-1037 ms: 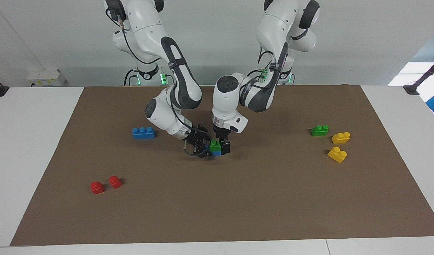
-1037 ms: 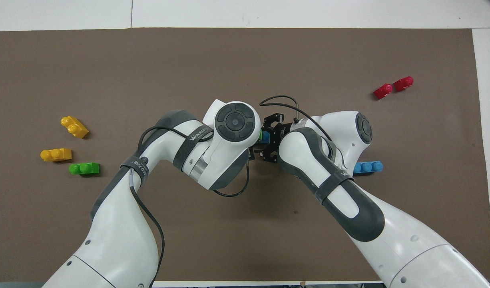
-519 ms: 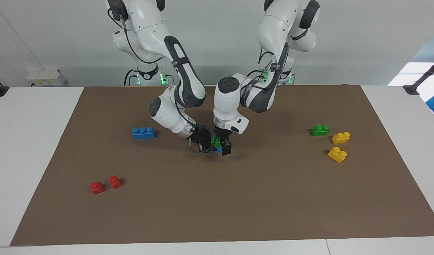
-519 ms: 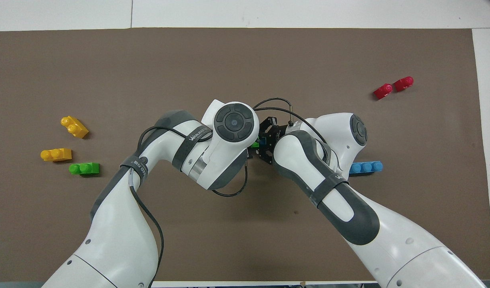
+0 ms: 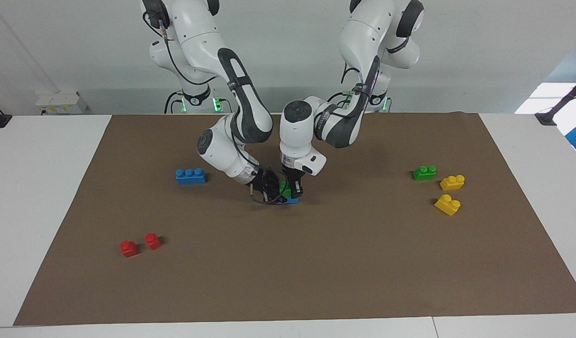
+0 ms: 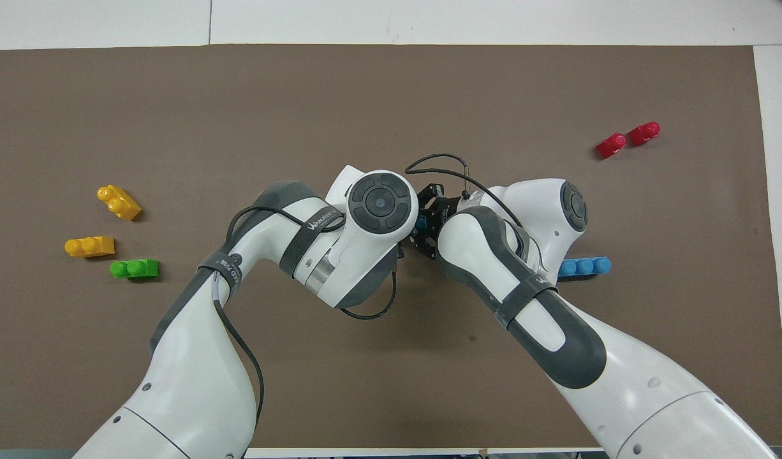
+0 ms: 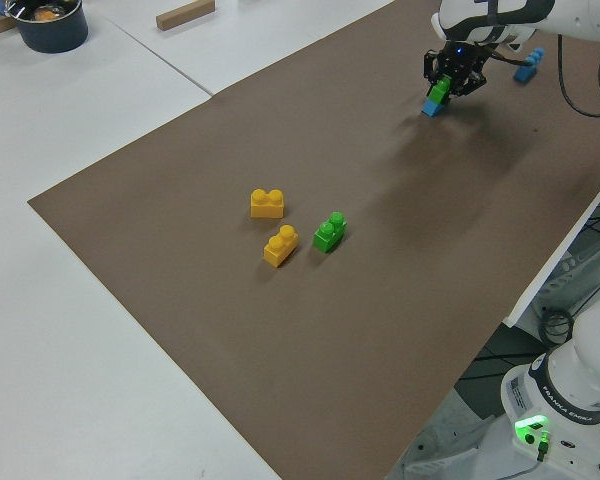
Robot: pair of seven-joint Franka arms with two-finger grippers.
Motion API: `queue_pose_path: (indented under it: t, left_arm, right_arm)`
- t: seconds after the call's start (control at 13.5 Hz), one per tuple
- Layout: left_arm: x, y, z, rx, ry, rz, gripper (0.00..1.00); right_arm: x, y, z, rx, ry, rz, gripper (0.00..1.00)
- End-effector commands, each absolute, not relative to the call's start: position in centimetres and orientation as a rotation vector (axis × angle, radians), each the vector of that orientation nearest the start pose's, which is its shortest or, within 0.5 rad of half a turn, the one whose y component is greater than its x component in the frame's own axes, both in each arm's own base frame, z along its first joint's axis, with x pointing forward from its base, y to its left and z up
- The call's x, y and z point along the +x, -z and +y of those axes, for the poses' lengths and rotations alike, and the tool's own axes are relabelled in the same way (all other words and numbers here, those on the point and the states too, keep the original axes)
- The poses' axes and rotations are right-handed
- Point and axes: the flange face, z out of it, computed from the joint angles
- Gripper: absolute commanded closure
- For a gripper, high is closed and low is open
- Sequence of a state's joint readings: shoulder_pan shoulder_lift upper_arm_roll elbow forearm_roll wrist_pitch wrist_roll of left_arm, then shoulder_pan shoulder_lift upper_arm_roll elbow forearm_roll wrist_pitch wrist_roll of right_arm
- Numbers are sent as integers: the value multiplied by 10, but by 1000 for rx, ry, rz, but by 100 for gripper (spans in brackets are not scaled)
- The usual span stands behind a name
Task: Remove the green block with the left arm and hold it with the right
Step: 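Pull the green block away with the left gripper while the right gripper holds blue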
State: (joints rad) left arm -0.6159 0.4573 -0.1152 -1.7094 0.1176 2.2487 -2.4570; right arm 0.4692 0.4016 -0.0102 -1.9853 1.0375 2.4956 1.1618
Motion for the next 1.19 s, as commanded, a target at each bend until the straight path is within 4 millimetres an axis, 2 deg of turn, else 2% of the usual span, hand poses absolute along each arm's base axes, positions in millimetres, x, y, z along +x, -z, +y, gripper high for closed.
queue_pose_path:
  t: [0.0,0.3,0.81,0.96,1.11]
  left_arm:
    - [516,-370,-428,2009,-119,2244,100]
    - [517,-416,-409,1977,-127,2263,100]
    - [512,-429,-402,2008,-127,2265,100]
    - [515,-438,-391,2020,-98,2269,100]
    - [522,-449,-370,2051,-86,2265,100]
  right_arm:
    - [552,-263,272,-1882,-546,1763,100]
    - [552,-263,272,-1883,-545,1761,100]
    - [548,-257,268,-1905,-528,1750,100]
    - [549,-258,267,-1904,-528,1750,100]
    - [549,-258,267,-1903,-529,1751,100]
